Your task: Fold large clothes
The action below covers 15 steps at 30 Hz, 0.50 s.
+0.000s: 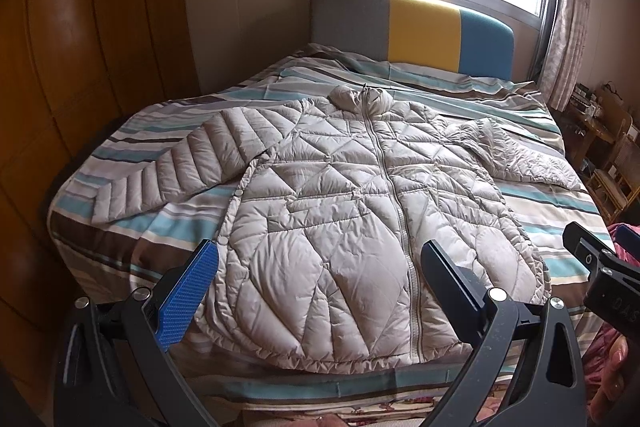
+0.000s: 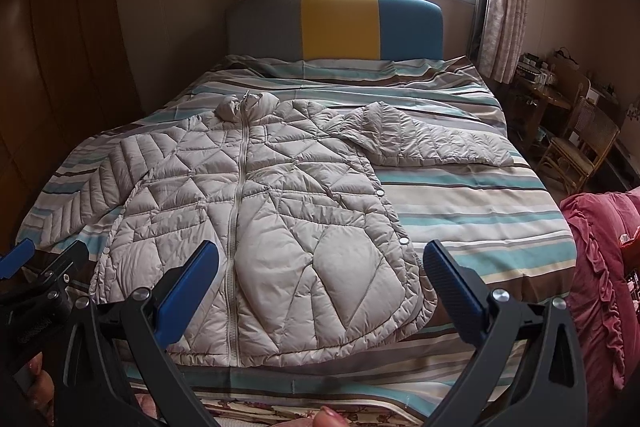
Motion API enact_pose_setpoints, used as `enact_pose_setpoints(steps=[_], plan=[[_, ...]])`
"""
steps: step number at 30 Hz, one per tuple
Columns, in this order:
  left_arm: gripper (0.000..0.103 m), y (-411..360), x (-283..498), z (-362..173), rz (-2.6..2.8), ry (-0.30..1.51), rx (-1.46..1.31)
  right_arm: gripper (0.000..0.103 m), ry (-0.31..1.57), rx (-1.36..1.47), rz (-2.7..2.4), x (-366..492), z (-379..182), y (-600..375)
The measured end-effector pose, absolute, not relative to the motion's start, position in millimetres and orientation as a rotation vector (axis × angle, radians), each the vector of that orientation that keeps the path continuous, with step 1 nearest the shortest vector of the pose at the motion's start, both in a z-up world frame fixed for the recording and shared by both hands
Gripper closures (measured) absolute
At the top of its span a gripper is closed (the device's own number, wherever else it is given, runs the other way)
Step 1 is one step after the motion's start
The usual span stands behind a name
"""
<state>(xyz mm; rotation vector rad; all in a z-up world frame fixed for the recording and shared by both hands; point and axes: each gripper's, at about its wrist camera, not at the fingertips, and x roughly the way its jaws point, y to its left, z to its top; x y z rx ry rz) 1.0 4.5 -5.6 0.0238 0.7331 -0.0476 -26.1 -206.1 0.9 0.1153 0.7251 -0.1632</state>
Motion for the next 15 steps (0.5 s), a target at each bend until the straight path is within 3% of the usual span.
enact_pose_setpoints(steps=[15], plan=[[0.003,5.6,0.9,-7.5,-0.048,0.746,0.025,0.002,0.737,0.121,-0.159,-24.0,-0.5,-206.8]])
